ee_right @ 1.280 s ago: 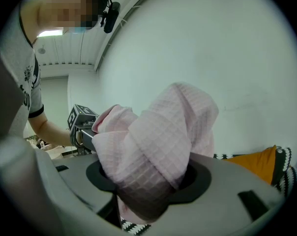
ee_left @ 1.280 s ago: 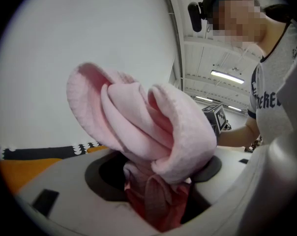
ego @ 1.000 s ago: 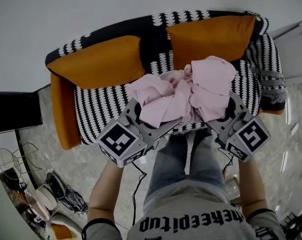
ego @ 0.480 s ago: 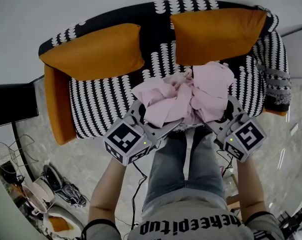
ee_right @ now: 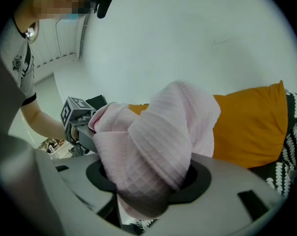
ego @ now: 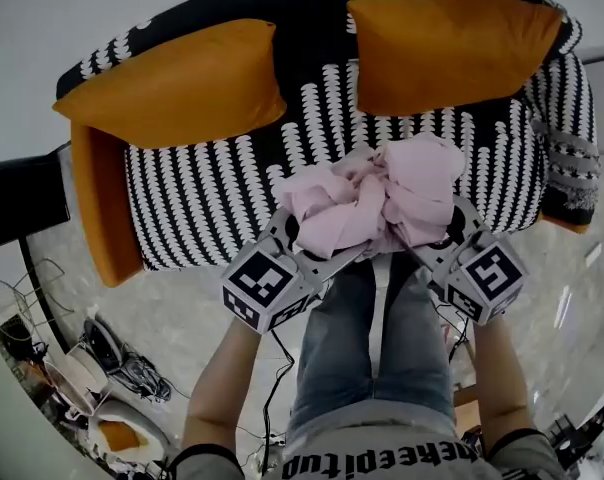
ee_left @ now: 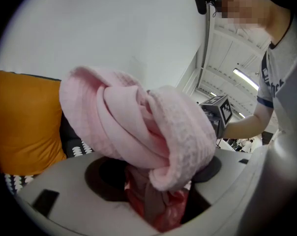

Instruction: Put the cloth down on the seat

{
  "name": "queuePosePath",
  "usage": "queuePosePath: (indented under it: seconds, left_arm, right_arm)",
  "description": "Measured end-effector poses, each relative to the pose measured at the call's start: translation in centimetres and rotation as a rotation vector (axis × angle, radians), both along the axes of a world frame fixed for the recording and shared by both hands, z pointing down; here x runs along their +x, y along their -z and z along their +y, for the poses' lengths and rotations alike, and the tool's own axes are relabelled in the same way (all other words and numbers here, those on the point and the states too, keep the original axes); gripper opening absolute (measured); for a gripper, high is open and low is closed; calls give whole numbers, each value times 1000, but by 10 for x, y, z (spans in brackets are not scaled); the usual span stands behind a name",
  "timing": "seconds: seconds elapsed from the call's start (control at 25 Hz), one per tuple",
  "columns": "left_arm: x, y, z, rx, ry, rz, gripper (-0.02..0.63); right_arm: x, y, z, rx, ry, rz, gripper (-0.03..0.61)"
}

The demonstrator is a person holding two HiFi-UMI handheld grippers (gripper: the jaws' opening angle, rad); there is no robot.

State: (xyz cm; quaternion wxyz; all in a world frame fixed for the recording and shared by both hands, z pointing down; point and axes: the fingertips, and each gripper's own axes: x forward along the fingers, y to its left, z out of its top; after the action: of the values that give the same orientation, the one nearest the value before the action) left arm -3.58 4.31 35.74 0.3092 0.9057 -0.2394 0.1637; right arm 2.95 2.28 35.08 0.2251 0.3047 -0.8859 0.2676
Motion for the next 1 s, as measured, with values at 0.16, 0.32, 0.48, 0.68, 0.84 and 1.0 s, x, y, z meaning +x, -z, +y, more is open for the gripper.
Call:
queuePosePath:
  seconds: [0.16,0.32,0.48,0.68,0.84,1.0]
  left_arm:
    - [3,-29,4,-34,3,-12,356]
    - [-1,-51,8,-59,1,-28,355]
    - [-1,-78,8,-77,-5,-34,356]
    - [3,-99,21,-103,-18,-54,353]
    - [8,-128,28,-127,-23,-67,353]
    - [4,-155,22,-159,-6,-70,353]
  right_arm:
    - [2,-31,4,-34,18,11,252]
    - [-1,-53,7,-60,28,21,252]
    - [0,-81,9,-88,26,27,252]
    - [5,-105,22,-117,25,51,252]
    - [10,-134,28,-137,23,65,252]
    - [6,-160,20,-157,24,89,252]
